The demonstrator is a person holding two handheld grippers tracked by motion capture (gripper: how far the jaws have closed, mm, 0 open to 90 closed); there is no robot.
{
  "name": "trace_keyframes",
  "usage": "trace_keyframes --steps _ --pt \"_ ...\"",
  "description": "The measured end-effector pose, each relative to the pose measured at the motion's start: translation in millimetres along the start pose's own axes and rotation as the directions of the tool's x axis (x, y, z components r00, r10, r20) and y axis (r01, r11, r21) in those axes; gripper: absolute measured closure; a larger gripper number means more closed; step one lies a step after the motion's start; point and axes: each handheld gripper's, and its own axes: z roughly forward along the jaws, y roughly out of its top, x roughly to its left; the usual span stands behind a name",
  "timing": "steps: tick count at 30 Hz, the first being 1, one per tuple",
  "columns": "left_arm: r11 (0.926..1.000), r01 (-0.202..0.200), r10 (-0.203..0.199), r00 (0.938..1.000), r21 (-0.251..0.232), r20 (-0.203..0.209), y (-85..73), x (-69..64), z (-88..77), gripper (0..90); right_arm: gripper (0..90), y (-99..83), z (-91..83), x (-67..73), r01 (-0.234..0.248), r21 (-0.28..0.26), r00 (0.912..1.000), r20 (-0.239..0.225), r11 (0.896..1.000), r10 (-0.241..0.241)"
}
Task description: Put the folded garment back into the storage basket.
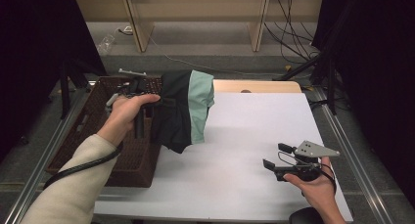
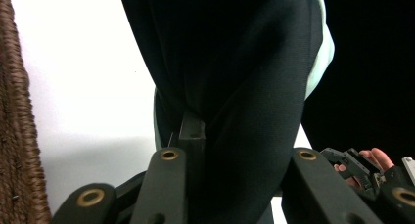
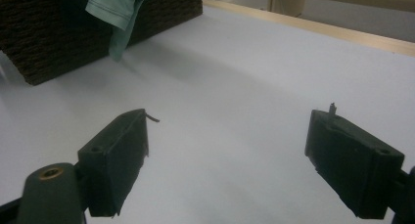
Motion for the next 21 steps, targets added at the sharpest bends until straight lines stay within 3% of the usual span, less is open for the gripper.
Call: trace_keyframes --steps 21 --pt "0.9994 -0.002 0.002 1.0 -0.034 -0.004 6.8 1.3 -17.9 70.1 16.9 -0.1 0.1 -0.5 -0.001 0.0 1.0 0.003 1.0 0.001"
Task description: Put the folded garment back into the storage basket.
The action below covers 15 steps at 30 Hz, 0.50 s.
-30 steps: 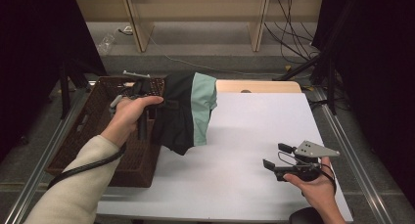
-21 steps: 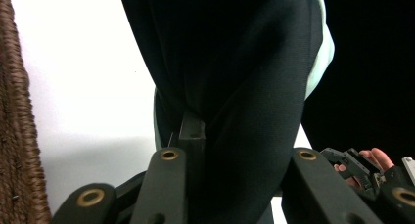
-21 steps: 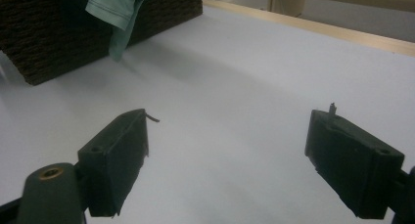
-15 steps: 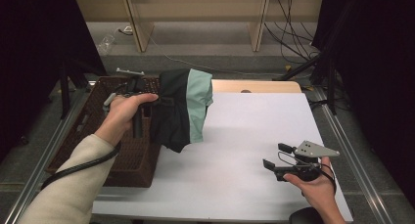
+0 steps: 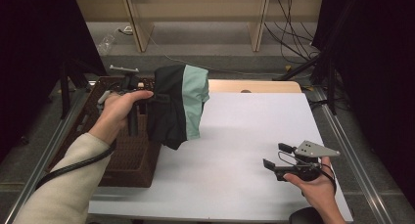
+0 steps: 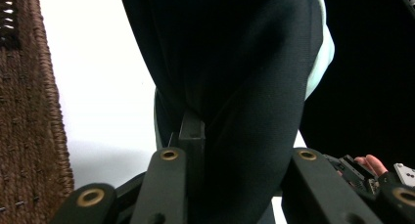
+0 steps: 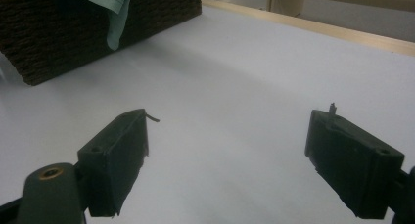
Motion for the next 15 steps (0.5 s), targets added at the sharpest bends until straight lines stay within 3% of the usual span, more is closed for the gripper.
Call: trace_keyframes --steps 15 --pt "0.9997 0.005 -0.005 1.0 -0.024 -0.004 4.4 1.9 -12.3 70.2 16.9 -0.2 0.3 -0.6 -0.001 0.006 1.0 0.0 1.0 0.001"
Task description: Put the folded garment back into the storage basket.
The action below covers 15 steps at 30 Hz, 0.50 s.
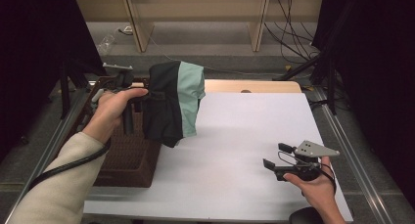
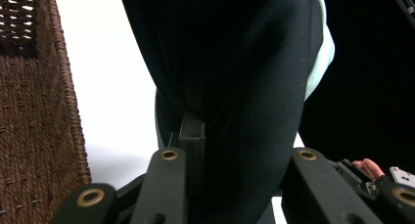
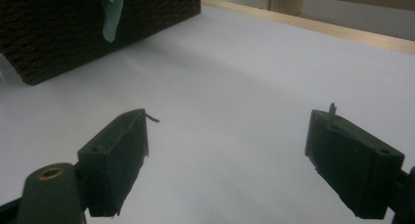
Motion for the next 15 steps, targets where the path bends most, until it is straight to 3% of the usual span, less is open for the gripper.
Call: trace_keyframes --steps 15 --pt "0.9997 0.001 -0.001 1.0 -0.024 -0.001 4.8 1.2 -12.0 70.2 16.9 -0.1 0.4 -0.5 -0.001 -0.002 1.0 -0.001 1.0 0.001"
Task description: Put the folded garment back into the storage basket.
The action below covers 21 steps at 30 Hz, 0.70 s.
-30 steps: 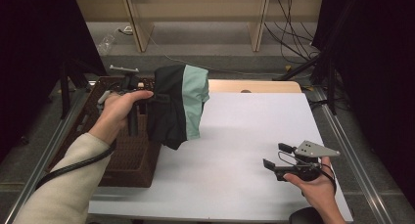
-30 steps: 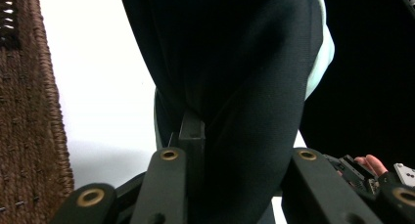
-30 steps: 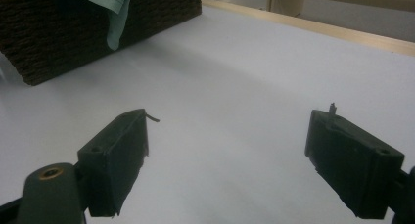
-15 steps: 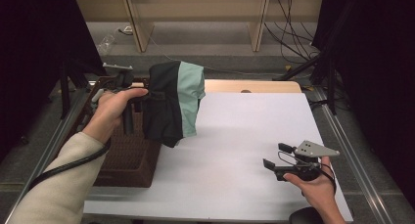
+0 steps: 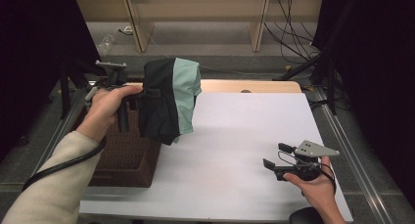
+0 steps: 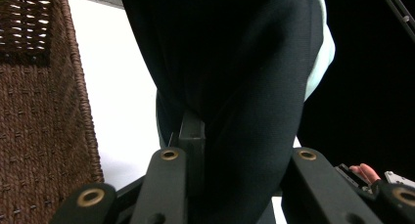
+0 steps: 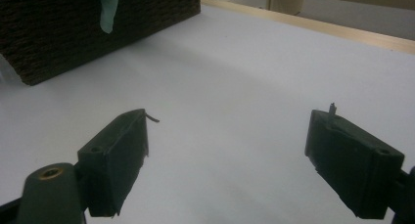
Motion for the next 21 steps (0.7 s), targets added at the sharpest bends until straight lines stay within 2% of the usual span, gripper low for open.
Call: trace_keyframes --steps 21 --pt "0.9991 0.01 -0.01 0.9999 -0.042 -0.013 6.3 8.4 -23.4 70.2 16.8 0.0 -0.1 0.2 0.001 0.004 1.0 0.003 1.0 -0.001"
